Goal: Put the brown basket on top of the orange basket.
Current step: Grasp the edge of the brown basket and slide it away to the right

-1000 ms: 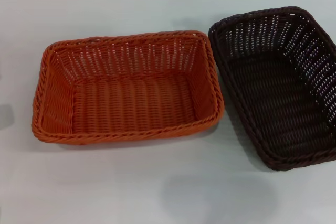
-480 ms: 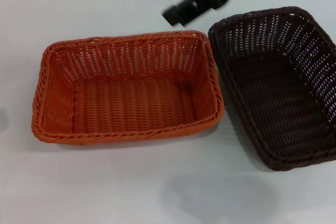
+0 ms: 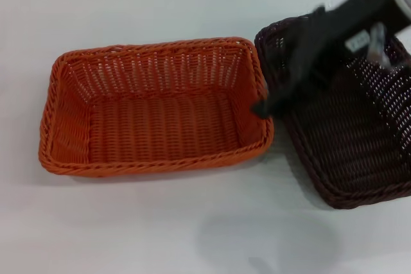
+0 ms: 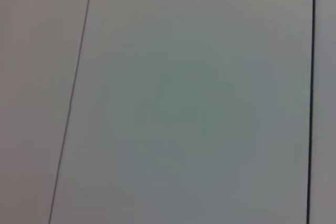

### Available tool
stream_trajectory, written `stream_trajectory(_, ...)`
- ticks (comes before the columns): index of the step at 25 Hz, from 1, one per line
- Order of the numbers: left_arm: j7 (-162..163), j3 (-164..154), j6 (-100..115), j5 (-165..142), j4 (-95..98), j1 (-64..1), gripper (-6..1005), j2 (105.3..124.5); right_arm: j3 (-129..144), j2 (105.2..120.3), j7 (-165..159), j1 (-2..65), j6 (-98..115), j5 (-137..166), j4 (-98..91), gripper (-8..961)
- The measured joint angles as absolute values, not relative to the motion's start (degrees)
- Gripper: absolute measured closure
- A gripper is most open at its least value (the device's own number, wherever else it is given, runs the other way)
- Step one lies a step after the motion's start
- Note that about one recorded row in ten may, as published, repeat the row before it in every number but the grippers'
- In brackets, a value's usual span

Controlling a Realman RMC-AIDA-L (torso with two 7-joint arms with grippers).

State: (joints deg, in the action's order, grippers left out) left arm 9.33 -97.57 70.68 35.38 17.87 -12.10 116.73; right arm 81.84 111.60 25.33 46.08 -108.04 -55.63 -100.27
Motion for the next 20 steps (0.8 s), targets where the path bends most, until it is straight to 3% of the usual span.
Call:
stream_trajectory(8,8.8,-96.4,70.0,35.8,17.2,-12.4,333,116.74,87.8,109.82,24.9,41.6,-108.4,-55.8,-103.2,173)
stream_trajectory(16,7.3,-94.0,69.6,35.7,17.1,-12.2,333,117.61,90.9,107.74,24.4,31.9,-108.7,-57.8,-111.3,175)
stream_trajectory(20,6.3,-94.0,69.5,36.0,16.5,-12.1,333,117.95,91.2,107.59,24.3,28.0,-109.0,-58.0,-114.0,177)
